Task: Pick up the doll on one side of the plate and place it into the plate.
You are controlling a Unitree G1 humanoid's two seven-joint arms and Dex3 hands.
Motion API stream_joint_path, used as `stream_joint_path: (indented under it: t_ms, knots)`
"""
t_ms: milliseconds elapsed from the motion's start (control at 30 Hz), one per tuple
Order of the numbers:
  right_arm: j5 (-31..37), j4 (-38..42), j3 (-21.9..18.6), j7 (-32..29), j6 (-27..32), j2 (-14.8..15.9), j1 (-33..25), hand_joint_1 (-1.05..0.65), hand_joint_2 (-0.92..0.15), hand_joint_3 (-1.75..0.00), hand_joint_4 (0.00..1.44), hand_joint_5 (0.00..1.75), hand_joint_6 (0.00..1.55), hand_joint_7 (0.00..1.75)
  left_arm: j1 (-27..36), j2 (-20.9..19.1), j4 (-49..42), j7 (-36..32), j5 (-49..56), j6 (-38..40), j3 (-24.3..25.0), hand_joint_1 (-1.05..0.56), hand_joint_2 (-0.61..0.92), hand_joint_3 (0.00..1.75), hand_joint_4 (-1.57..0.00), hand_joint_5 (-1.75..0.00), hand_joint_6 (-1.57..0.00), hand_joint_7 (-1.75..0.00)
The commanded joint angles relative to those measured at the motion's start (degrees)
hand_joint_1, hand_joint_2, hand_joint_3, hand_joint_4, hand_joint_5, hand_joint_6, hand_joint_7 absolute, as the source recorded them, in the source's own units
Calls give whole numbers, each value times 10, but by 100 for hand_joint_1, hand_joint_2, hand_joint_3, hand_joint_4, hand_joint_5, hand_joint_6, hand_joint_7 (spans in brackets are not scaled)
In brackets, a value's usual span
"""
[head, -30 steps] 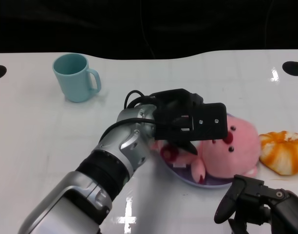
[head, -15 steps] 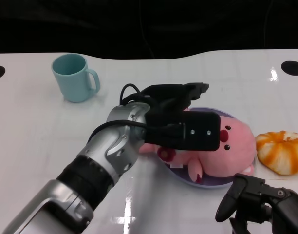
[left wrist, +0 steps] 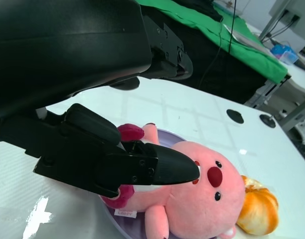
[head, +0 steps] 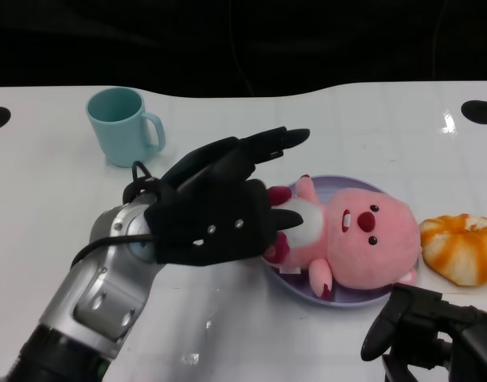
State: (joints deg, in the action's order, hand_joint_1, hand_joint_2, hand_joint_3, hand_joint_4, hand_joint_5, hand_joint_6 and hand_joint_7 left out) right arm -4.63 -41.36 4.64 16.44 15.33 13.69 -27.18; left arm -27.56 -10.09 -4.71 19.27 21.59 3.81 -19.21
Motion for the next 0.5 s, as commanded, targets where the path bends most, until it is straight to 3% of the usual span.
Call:
stream_joint_path:
  t_ms: [33, 267, 400, 500]
  knots:
    - [-7, -9, -4, -1, 10, 4, -2, -6, -59, -121, 62, 175, 54, 154, 33, -17, 44, 8, -29, 2, 30, -64, 92, 36, -21, -88, -46, -23]
    - [-35, -20, -13, -6, 49, -1, -1, -5, -61, -121, 61, 175, 52, 155, 137, -15, 109, -2, -130, -46, 95, -46, 92, 27, -54, -106, -70, -32]
    - [-41, -25, -14, -7, 56, 1, -1, -5, -61, -121, 61, 175, 51, 156, 190, 4, 142, -12, -180, -56, 120, -42, 92, 29, -64, -116, -78, -40]
    - [-43, -25, -12, -9, 58, 1, 0, -4, -61, -121, 62, 175, 51, 157, 229, 17, 174, -16, -211, -51, 133, -36, 75, 64, -65, -124, -72, -68]
